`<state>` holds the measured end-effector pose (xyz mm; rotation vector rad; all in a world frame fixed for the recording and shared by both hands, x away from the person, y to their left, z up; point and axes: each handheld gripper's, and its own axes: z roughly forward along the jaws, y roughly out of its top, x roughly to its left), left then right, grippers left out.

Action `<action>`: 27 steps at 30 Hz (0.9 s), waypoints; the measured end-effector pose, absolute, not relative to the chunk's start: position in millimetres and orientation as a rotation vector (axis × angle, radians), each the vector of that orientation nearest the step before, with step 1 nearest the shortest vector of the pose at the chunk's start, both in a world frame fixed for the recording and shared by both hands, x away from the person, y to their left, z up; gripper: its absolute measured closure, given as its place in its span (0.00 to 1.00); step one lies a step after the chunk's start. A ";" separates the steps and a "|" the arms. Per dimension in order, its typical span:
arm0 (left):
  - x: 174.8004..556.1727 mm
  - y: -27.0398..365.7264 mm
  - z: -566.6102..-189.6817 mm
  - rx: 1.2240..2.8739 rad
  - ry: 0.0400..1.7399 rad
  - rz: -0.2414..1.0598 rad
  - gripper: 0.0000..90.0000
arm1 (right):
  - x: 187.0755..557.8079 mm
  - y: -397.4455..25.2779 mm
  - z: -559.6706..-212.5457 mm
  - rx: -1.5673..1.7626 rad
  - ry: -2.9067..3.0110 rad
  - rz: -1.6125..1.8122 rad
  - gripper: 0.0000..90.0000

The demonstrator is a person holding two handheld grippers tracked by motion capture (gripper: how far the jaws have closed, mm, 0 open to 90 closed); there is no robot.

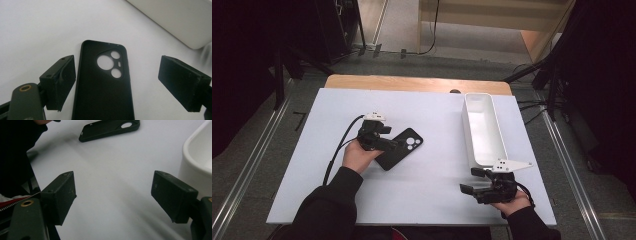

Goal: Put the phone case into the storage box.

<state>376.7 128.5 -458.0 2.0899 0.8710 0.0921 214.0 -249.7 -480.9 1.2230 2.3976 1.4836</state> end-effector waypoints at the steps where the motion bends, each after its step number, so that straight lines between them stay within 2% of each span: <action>1: 377.3 128.3 -459.1 2.092 0.877 0.088 0.16 | 213.7 -249.9 -480.7 1.235 2.401 1.482 0.20; 4: 377.6 126.7 -462.4 2.099 0.892 0.110 0.14 | 214.1 -250.3 -481.1 1.240 2.398 1.483 0.20; 5: 378.1 126.7 -462.7 2.098 0.892 0.116 0.10 | 214.0 -250.1 -481.1 1.239 2.400 1.484 0.20; 6: 378.6 127.3 -462.4 2.093 0.894 0.120 0.00 | 213.9 -249.9 -481.1 1.234 2.401 1.485 0.20; 27: 373.8 122.5 -491.7 2.129 0.897 0.200 0.00 | 214.1 -249.4 -480.6 1.223 2.397 1.487 0.20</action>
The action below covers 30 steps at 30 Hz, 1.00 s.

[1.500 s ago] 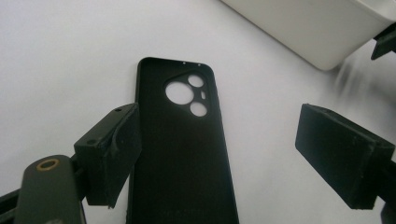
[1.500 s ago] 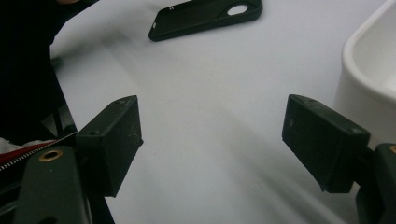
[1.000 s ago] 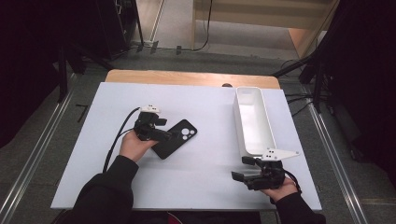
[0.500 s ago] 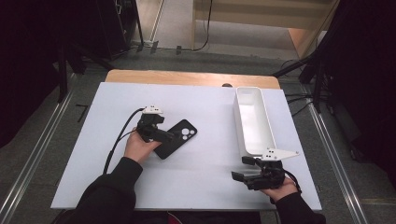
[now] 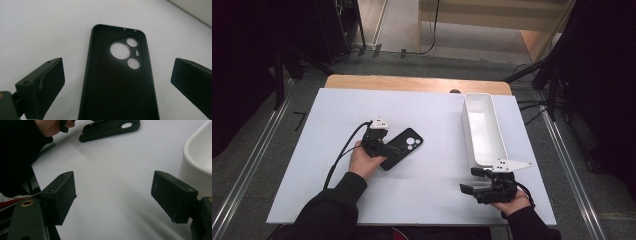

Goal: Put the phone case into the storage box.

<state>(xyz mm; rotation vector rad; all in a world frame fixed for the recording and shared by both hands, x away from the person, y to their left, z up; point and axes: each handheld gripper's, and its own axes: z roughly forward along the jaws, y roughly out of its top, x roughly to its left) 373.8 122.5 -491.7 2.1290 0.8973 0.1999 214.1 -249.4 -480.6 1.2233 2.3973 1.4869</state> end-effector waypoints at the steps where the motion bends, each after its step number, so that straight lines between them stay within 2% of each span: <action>1: 373.6 121.5 -494.3 2.131 0.904 0.188 0.00 | 214.0 -249.3 -480.5 1.224 2.403 1.484 0.20; 10: 372.3 115.9 -508.4 2.224 0.886 0.223 0.00 | 213.4 -248.4 -480.9 1.224 2.407 1.481 0.20; 21: 364.4 105.4 -513.3 2.282 0.865 0.375 0.00 | 214.3 -247.8 -481.4 1.231 2.409 1.483 0.20; 30: 364.3 104.6 -513.5 2.283 0.868 0.377 0.00 | 213.4 -247.4 -482.7 1.216 2.412 1.470 0.20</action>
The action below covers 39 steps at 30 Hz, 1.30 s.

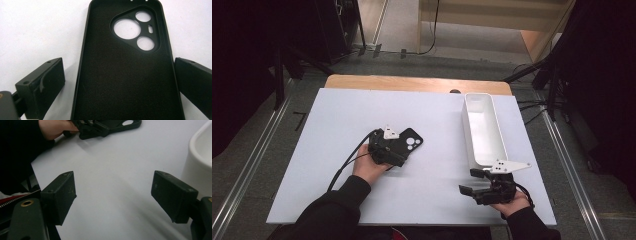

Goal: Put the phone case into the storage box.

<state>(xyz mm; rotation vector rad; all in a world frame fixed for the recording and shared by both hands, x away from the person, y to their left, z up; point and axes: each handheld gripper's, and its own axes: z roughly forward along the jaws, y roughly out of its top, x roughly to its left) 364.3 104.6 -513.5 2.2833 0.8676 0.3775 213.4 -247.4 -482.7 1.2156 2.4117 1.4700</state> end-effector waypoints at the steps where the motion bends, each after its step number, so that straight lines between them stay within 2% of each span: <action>1: 364.3 104.9 -513.4 2.286 0.864 0.377 0.00 | 213.3 -247.8 -482.9 1.220 2.414 1.464 0.20; 8: 361.7 105.8 -512.4 2.279 0.853 0.376 0.05 | 213.4 -246.1 -481.7 1.207 2.421 1.478 0.20; 13: 358.4 106.4 -511.8 2.258 0.851 0.382 0.13 | 212.6 -244.4 -480.5 1.193 2.430 1.474 0.20; 29: 358.6 106.9 -510.5 2.246 0.869 0.371 0.15 | 212.0 -244.9 -479.2 1.184 2.420 1.476 0.20; 39: 363.7 112.2 -505.0 2.222 0.902 0.289 0.16 | 212.5 -244.3 -479.1 1.181 2.423 1.481 0.21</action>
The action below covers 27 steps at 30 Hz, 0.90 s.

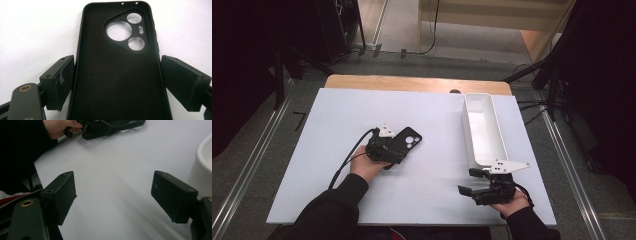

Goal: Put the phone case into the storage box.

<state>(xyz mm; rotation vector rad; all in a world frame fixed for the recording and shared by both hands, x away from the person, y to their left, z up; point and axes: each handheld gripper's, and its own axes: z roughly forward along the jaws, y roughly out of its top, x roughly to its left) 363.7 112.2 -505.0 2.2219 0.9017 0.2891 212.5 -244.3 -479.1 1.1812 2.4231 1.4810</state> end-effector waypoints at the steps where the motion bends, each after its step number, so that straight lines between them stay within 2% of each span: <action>1: 364.1 112.9 -503.3 2.211 0.901 0.279 0.16 | 212.4 -244.3 -479.1 1.188 2.424 1.484 0.21; 9: 360.3 115.9 -483.3 2.131 0.909 0.229 0.16 | 212.0 -243.0 -478.4 1.179 2.420 1.467 0.21; 27: 341.0 115.6 -461.5 2.055 0.891 0.216 0.16 | 212.3 -233.7 -467.4 1.187 2.390 1.468 0.21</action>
